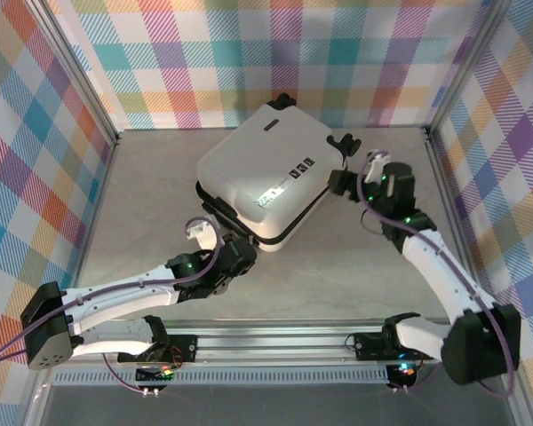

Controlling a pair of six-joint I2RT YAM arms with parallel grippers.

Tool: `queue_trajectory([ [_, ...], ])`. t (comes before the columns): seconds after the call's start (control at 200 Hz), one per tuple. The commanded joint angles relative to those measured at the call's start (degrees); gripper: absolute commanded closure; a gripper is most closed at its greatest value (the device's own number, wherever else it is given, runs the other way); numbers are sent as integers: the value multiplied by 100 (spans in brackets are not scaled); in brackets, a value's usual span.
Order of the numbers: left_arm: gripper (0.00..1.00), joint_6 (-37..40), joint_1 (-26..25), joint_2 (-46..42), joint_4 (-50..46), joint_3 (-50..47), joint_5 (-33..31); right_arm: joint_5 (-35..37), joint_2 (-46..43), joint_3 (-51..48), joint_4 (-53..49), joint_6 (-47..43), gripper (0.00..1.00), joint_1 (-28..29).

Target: Pack the luggage

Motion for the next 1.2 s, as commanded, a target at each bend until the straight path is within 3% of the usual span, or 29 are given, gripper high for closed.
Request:
queue_trajectory([
  [0.0,76,937,250,123,-536,325,382,-1319,742,430,-90,227,5,-814],
  [0.045,70,1143,342,141,-549,406,541,-1703,1138,628,101,372,0,-1135],
  [0.2,59,1481,473,140,-535,556,910,-2843,2759,2125,-18,500,1,-1596],
  [0.385,58,1495,509,134,-381,465,1088,-3289,4334,3726,-44,850,1,-1615],
  [0.58,57,1547,507,13,-290,347,1306,-3372,5007,4602,-446,855,1,-1578],
  [0.755,57,1697,518,-145,-401,398,1280,-3316,4942,4416,-717,520,0,-1347],
  [0.925,57,1859,553,-302,-479,458,1227,-3292,4536,3508,-82,728,4,-1230],
  [1.195,57,1996,641,-543,-649,486,1151,-3070,3645,2012,696,794,22,-716],
])
